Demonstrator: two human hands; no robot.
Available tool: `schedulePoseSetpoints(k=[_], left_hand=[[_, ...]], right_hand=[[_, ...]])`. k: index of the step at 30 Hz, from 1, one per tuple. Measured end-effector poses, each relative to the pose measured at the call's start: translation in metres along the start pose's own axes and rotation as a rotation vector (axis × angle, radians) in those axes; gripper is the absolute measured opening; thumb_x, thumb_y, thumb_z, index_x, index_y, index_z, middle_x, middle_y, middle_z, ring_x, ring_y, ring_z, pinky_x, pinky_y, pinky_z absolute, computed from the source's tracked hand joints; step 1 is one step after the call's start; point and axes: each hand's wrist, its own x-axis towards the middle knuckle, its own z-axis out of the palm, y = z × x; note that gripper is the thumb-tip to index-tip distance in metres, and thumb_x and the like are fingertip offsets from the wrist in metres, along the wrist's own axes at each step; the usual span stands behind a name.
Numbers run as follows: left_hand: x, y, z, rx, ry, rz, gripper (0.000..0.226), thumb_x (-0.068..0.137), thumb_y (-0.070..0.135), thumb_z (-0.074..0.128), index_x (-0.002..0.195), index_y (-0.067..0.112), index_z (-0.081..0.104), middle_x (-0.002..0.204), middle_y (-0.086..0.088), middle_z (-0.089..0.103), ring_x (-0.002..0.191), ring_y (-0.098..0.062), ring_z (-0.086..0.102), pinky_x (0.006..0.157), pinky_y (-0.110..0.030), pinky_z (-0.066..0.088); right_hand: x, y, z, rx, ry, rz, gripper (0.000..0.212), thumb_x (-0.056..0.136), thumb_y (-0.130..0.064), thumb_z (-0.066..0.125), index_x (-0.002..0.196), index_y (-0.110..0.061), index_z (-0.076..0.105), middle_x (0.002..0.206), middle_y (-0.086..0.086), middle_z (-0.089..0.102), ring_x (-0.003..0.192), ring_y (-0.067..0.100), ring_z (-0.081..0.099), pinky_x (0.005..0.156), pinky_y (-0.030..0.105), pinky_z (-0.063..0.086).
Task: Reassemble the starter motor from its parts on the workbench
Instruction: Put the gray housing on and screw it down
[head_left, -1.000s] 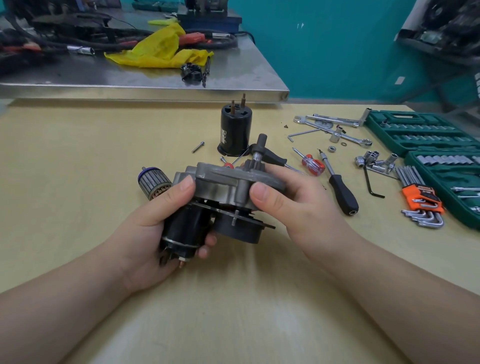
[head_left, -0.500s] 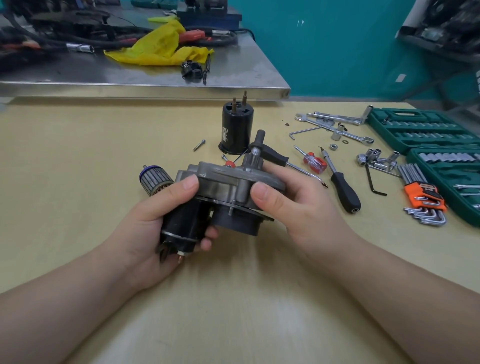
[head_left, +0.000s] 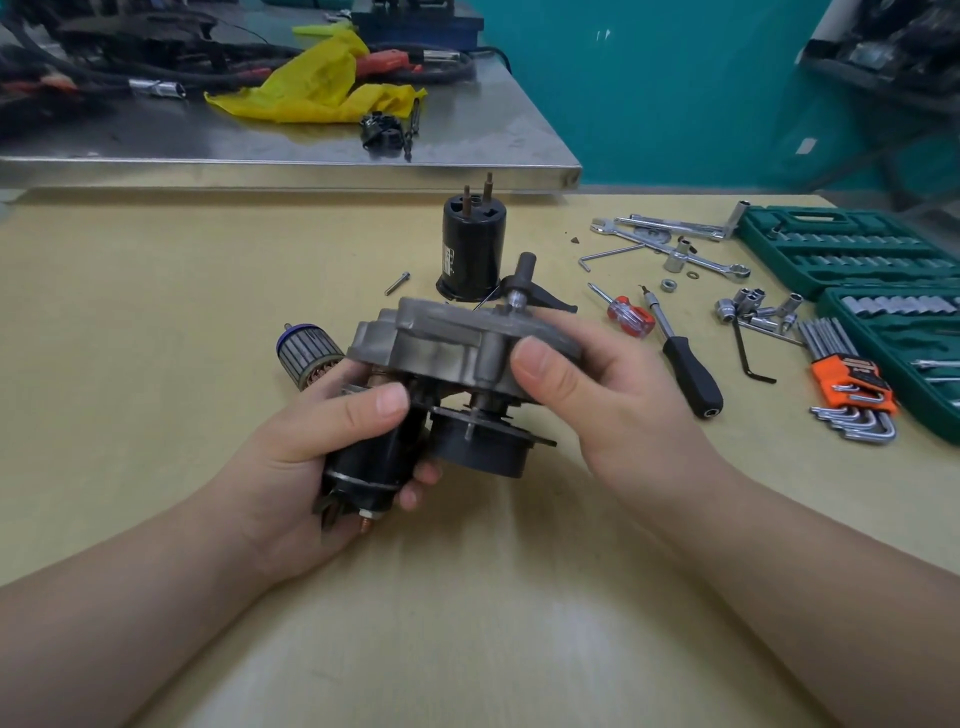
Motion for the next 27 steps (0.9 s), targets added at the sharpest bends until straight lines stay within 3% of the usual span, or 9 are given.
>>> schedulePoseSetpoints(k=[4,8,12,18,21,24,27], left_hand=[[-0.004,0.000,0.002,0.013,-0.051,0.007,0.075,0.052,0.039,0.105,0.120,0.029,0.076,0.097,-0.011,0.075,0.059,-0.026,0.068,0.049,-0.029,0.054],[-0.005,-0.001,0.000,-0.013,-0.034,-0.002,0.081,0.047,0.039,0.106,0.121,0.028,0.076,0.095,-0.012,0.074,0.059,-0.027,0.067,0.048,-0.030,0.054],[-0.004,0.000,-0.001,-0.041,-0.030,0.007,0.112,0.049,0.038,0.106,0.150,0.038,0.059,0.101,-0.012,0.073,0.059,-0.027,0.064,0.051,-0.030,0.054],[-0.005,0.001,-0.002,-0.039,-0.072,0.018,0.111,0.053,0.038,0.105,0.153,0.040,0.056,0.102,-0.012,0.073,0.058,-0.026,0.065,0.049,-0.029,0.055],[-0.005,0.002,-0.002,-0.042,-0.056,0.023,0.109,0.054,0.038,0.104,0.152,0.040,0.057,0.102,-0.011,0.074,0.057,-0.026,0.065,0.048,-0.029,0.054],[-0.004,0.000,-0.002,-0.046,-0.045,0.020,0.105,0.056,0.038,0.103,0.151,0.039,0.058,0.105,-0.010,0.075,0.058,-0.026,0.064,0.048,-0.029,0.054],[-0.002,-0.001,-0.002,-0.059,-0.009,0.018,0.101,0.054,0.038,0.104,0.146,0.041,0.062,0.104,-0.010,0.075,0.057,-0.028,0.064,0.048,-0.029,0.053]], right_hand=[[0.002,-0.005,-0.003,0.030,0.040,0.010,0.030,0.094,-0.041,0.066,0.116,-0.023,0.077,0.110,0.002,0.080,0.104,0.021,0.076,0.090,0.031,0.060],[-0.002,-0.002,0.000,0.057,0.004,0.050,0.031,0.097,-0.040,0.066,0.118,-0.019,0.076,0.116,0.009,0.079,0.110,0.029,0.075,0.097,0.040,0.061],[-0.004,-0.001,0.004,0.077,-0.017,0.072,0.035,0.093,-0.042,0.065,0.116,-0.017,0.075,0.110,0.008,0.079,0.103,0.019,0.075,0.088,0.029,0.060],[-0.006,-0.002,0.006,0.074,-0.004,0.073,0.037,0.096,-0.046,0.070,0.116,-0.016,0.074,0.106,0.004,0.078,0.101,0.016,0.074,0.087,0.026,0.058],[-0.007,0.000,0.007,0.058,0.013,0.078,0.033,0.099,-0.040,0.064,0.118,-0.015,0.075,0.110,0.009,0.078,0.104,0.020,0.074,0.092,0.032,0.060],[-0.008,0.002,0.008,0.072,0.021,0.106,0.042,0.099,-0.039,0.062,0.124,-0.007,0.072,0.122,0.023,0.073,0.117,0.041,0.070,0.105,0.057,0.055],[-0.010,0.002,0.010,0.025,0.037,0.117,0.039,0.099,-0.038,0.063,0.125,-0.010,0.073,0.120,0.017,0.076,0.116,0.038,0.071,0.105,0.061,0.053]])
